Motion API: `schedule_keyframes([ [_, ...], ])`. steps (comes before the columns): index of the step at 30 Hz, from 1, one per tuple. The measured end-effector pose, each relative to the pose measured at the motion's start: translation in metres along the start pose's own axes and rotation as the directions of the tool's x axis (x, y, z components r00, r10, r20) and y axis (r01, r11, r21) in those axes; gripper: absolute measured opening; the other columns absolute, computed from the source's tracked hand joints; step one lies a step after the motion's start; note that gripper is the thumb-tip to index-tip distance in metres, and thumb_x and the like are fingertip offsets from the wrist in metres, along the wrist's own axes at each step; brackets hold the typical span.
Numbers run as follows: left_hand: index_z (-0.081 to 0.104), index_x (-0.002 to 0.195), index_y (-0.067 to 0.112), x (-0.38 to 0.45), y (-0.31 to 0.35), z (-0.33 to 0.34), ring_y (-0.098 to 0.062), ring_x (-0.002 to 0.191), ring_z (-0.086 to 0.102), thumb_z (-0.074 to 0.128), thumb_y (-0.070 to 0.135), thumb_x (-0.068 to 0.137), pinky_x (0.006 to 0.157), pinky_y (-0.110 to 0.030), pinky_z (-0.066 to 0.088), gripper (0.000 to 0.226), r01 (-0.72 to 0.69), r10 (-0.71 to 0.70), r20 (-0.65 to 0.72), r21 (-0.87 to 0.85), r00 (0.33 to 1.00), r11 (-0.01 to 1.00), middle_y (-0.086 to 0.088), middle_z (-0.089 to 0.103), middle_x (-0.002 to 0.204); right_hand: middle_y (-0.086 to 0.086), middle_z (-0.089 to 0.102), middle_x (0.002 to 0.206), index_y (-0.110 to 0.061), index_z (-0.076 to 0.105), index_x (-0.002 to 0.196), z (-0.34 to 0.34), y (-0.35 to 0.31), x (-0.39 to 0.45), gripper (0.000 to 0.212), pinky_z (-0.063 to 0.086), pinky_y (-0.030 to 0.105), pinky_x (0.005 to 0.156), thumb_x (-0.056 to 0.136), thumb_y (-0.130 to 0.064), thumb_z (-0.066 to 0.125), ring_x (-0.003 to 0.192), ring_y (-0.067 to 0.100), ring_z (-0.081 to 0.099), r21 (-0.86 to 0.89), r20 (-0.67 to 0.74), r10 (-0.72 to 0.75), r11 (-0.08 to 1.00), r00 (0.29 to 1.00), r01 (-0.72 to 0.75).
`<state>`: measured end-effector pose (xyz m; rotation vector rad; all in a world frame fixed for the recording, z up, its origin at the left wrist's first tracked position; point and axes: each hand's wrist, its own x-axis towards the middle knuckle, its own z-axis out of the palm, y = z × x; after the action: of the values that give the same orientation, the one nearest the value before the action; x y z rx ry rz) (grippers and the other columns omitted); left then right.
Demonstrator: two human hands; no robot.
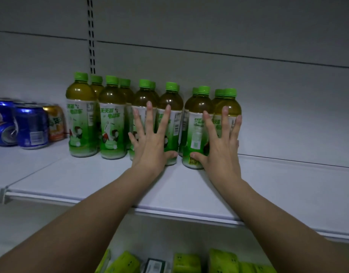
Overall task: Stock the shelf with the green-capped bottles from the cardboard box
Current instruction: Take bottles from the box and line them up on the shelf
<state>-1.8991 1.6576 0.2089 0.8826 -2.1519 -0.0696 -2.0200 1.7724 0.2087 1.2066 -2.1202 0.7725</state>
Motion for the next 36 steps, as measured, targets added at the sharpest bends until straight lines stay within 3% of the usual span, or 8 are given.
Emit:
schedule_keyframes([
  [10,-0.028,0.142,0.047,-0.008,-0.011,-0.015,-0.026,0.143,-0.031,0.071,0.054,0.074,0.116,-0.064,0.008,0.120,-0.032,0.031,0.042,0.027,0.999,0.999,0.006,-0.035,0.155,0.000,-0.024,0.161,-0.040,-0.006,0.152,-0.017,-0.009,-0.008,0.097,0.012,0.067,0.115,0.084,-0.055,0.062,0.147,0.033,-0.024,-0.078,0.035,0.063,0.995,0.997,-0.060],
  [15,0.000,0.149,0.040,-0.023,-0.050,-0.045,-0.024,0.150,-0.001,0.063,0.051,0.082,0.117,-0.061,0.013,0.093,0.055,-0.050,-0.262,0.012,0.964,0.998,0.002,0.001,0.161,0.007,0.012,0.161,-0.034,0.016,0.151,-0.025,-0.050,-0.014,0.084,0.024,0.059,0.116,0.084,-0.047,0.065,0.150,0.032,0.010,-0.031,-0.160,-0.092,0.996,0.983,0.088],
  [18,0.006,0.149,0.038,-0.019,-0.083,-0.059,-0.028,0.149,0.007,0.066,0.048,0.081,0.116,-0.061,0.016,0.092,0.248,-0.280,-0.386,-0.132,0.879,0.960,0.000,0.007,0.159,0.004,-0.002,0.163,-0.039,0.003,0.153,-0.012,-0.083,-0.012,0.090,0.021,0.058,0.118,0.086,-0.052,0.062,0.151,0.032,-0.001,-0.017,-0.054,-0.155,0.988,0.987,0.154],
  [23,-0.012,0.147,0.043,0.005,-0.123,-0.056,-0.035,0.148,0.006,0.078,0.060,0.062,0.112,-0.067,0.017,0.125,0.403,-0.486,-0.198,-0.348,0.851,0.847,-0.008,0.000,0.161,-0.002,-0.043,0.152,-0.048,-0.023,0.145,0.021,-0.102,0.003,0.112,0.007,0.067,0.116,0.079,-0.057,0.067,0.145,0.032,-0.030,-0.037,0.137,-0.115,0.992,0.984,0.121],
  [25,-0.022,0.145,0.041,0.011,-0.126,-0.041,-0.037,0.147,0.011,0.080,0.062,0.056,0.112,-0.065,0.020,0.137,0.408,-0.478,-0.146,-0.345,0.866,0.845,-0.011,0.003,0.160,0.000,-0.050,0.147,-0.048,-0.023,0.145,0.037,-0.104,0.005,0.121,0.017,0.066,0.115,0.073,-0.054,0.074,0.144,0.033,-0.031,-0.032,0.128,-0.127,0.991,0.984,0.132],
  [31,-0.031,0.141,0.043,0.015,-0.131,-0.025,-0.034,0.144,0.021,0.084,0.057,0.053,0.114,-0.056,0.027,0.145,0.272,-0.318,-0.098,-0.323,0.943,0.907,-0.009,0.008,0.158,-0.001,-0.049,0.148,-0.044,-0.008,0.152,0.045,-0.096,0.008,0.124,0.047,0.041,0.104,0.067,-0.042,0.083,0.149,0.027,-0.021,0.030,0.074,-0.043,0.999,0.996,0.041],
  [34,-0.031,0.141,0.042,0.013,-0.128,-0.028,-0.034,0.145,0.019,0.084,0.055,0.054,0.115,-0.056,0.026,0.145,0.261,-0.312,-0.106,-0.337,0.944,0.905,-0.010,0.006,0.159,-0.002,-0.045,0.151,-0.043,-0.003,0.152,0.037,-0.097,0.002,0.119,0.055,0.041,0.094,0.070,-0.040,0.082,0.152,0.025,-0.007,0.046,0.042,-0.053,0.998,0.998,0.051],
  [36,-0.030,0.142,0.041,0.011,-0.125,-0.032,-0.034,0.147,0.015,0.084,0.054,0.055,0.116,-0.056,0.024,0.144,0.271,-0.321,-0.096,-0.345,0.942,0.899,-0.011,0.003,0.160,-0.001,-0.036,0.157,-0.042,0.000,0.153,0.028,-0.096,-0.005,0.109,0.053,0.044,0.097,0.075,-0.046,0.076,0.152,0.024,0.001,0.042,0.014,-0.081,0.996,0.997,0.080],
])
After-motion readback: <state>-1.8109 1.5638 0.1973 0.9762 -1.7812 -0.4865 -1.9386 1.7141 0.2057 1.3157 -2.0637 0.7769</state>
